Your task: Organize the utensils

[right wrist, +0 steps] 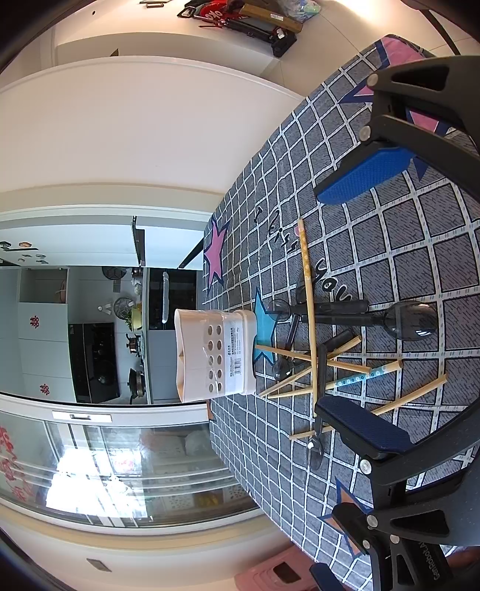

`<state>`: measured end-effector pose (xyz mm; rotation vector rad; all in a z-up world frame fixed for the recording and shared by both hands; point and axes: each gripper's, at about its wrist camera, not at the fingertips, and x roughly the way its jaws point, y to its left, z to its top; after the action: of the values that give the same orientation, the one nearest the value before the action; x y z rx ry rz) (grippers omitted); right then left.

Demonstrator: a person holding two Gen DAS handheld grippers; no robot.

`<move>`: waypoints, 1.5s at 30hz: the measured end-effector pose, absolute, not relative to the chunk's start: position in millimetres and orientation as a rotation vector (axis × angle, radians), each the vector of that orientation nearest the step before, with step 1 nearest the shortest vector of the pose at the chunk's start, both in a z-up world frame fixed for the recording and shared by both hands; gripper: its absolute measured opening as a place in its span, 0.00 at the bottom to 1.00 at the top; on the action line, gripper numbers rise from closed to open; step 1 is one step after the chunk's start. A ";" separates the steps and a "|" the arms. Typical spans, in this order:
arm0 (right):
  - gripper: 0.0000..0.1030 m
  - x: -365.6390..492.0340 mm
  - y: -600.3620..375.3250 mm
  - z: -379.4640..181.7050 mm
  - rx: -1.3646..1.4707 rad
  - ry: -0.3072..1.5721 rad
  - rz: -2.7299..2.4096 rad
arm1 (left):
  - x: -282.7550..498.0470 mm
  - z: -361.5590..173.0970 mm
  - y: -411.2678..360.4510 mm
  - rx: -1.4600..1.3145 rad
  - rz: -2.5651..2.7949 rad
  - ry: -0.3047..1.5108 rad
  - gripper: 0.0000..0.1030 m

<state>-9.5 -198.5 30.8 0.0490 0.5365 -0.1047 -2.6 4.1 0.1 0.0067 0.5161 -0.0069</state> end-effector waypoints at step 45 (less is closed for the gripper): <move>1.00 67.2 -259.8 23.1 0.243 0.874 -0.028 | 77.7 -9.9 13.2 -0.151 -0.078 0.904 1.00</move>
<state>67.2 -259.8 23.1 0.2434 0.8741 -0.0275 77.7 13.2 -9.9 -0.1506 0.9035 -0.0779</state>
